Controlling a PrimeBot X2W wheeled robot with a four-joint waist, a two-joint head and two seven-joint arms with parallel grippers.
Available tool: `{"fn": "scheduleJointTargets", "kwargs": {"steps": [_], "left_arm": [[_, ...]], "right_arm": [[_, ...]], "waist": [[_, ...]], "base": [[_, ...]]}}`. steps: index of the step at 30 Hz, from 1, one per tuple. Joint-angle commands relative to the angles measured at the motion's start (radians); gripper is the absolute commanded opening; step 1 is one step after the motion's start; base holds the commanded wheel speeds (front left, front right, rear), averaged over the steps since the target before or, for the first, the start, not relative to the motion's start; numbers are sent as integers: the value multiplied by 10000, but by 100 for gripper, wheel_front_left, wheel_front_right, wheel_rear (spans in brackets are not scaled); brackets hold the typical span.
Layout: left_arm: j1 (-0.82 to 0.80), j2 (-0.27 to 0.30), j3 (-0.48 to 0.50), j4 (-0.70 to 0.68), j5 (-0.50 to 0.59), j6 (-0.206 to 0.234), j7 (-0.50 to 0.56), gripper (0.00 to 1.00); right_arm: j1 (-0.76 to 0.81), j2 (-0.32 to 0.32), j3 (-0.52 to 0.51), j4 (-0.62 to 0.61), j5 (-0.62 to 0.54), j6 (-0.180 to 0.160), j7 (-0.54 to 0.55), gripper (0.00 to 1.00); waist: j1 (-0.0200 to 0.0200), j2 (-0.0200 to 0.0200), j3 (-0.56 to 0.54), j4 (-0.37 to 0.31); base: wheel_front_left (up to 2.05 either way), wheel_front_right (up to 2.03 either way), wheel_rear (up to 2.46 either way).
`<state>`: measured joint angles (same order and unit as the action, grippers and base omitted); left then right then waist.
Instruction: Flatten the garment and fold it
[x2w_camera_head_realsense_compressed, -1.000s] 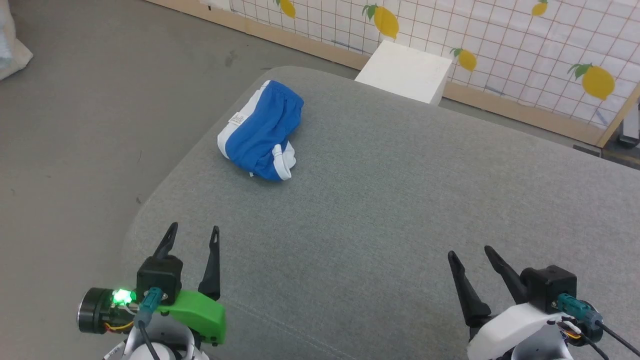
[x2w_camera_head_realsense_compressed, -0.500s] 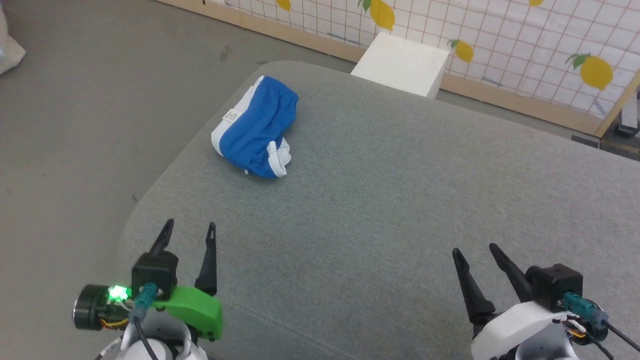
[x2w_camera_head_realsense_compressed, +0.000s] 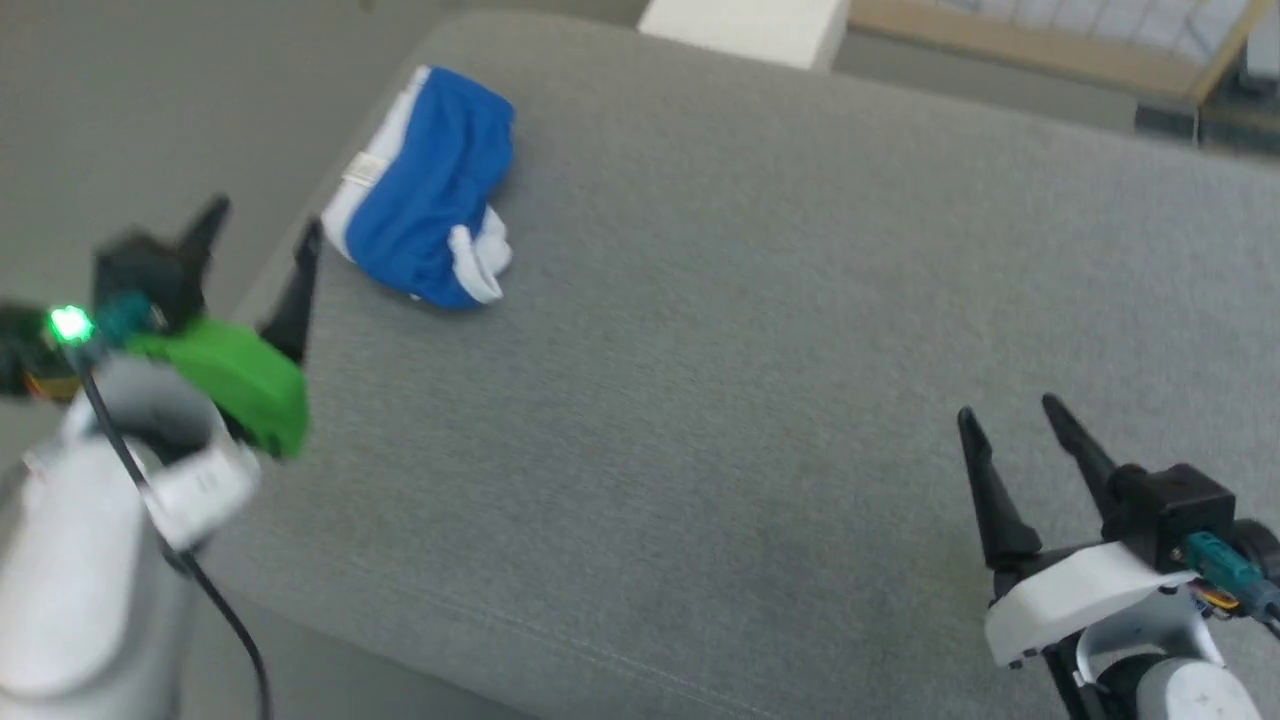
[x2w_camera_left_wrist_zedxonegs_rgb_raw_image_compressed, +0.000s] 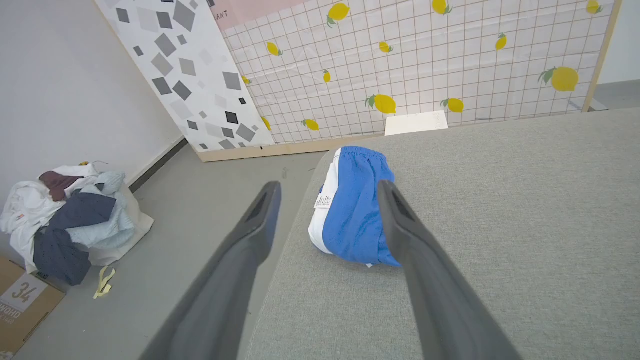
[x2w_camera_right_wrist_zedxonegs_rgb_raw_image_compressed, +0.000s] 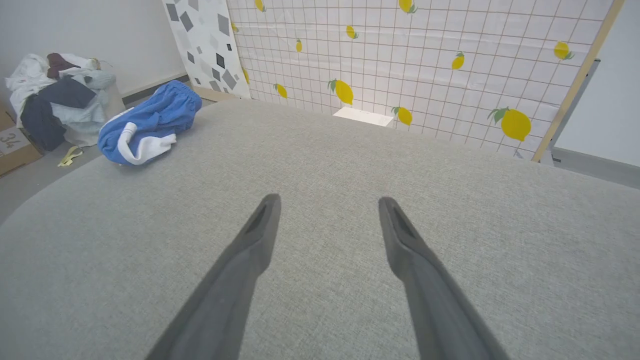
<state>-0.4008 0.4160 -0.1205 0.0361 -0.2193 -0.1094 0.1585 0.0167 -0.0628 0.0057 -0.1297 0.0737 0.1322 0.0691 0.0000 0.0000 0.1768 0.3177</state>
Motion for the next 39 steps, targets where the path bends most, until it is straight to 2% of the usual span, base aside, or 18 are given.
{"fn": "scheduleJointTargets", "kwargs": {"steps": [1,4,8,14,18,22,31,32,33,34,39], "left_arm": [[-699,290,-99,232,-215,-104,189,100],[-1935,811,-305,909,-834,-185,722,100],[-3432,1832,-1197,2060,-1972,-207,1700,100],[-4851,3146,-2158,3829,-3782,-210,3314,100],[-5377,3485,-2318,4790,-4863,-211,4334,100],[-5681,3657,-2299,5440,-5501,-211,4901,100],[-5618,3772,-2526,6190,-5878,-200,5360,100],[-5571,3734,-2527,6261,-5932,-198,5392,87],[-5530,3705,-2538,6294,-5971,-199,5406,20],[-5491,3684,-2565,6301,-5991,-200,5382,0],[-5517,3767,-2543,6322,-5816,-198,4622,0]], "right_arm": [[-222,-99,-20,-114,-99,-15,-4,100],[-386,-220,-106,-338,-204,-15,-6,100],[-657,-299,-225,-637,-321,-15,-45,100],[-889,-270,-328,-855,-436,-15,-210,100],[-915,-205,-337,-914,-527,-15,-332,100],[-941,-148,-378,-932,-594,-15,-422,100],[-897,-63,-375,-880,-721,-15,-523,100],[-890,-58,-376,-872,-730,-15,-520,100],[-884,-54,-376,-860,-739,-15,-517,100],[-877,-51,-371,-839,-749,-15,-511,100],[-856,-54,-280,-661,-741,-15,-478,100]], "waist": [[0,0,1287,-952],[0,0,1897,-1318],[0,0,2638,-1812],[0,0,3448,-2364],[0,0,3818,-2577],[0,0,4079,-2686],[0,0,4210,-2704],[0,0,4200,-2694],[0,0,4179,-2684],[0,0,4137,-2670],[0,0,3721,-2620]], "base": [[0,0,0],[0,0,0],[0,0,0],[0,0,0],[0,0,0],[0,0,0],[0,0,0],[0,0,0],[0,0,0],[0,0,0],[0,0,0]]}}
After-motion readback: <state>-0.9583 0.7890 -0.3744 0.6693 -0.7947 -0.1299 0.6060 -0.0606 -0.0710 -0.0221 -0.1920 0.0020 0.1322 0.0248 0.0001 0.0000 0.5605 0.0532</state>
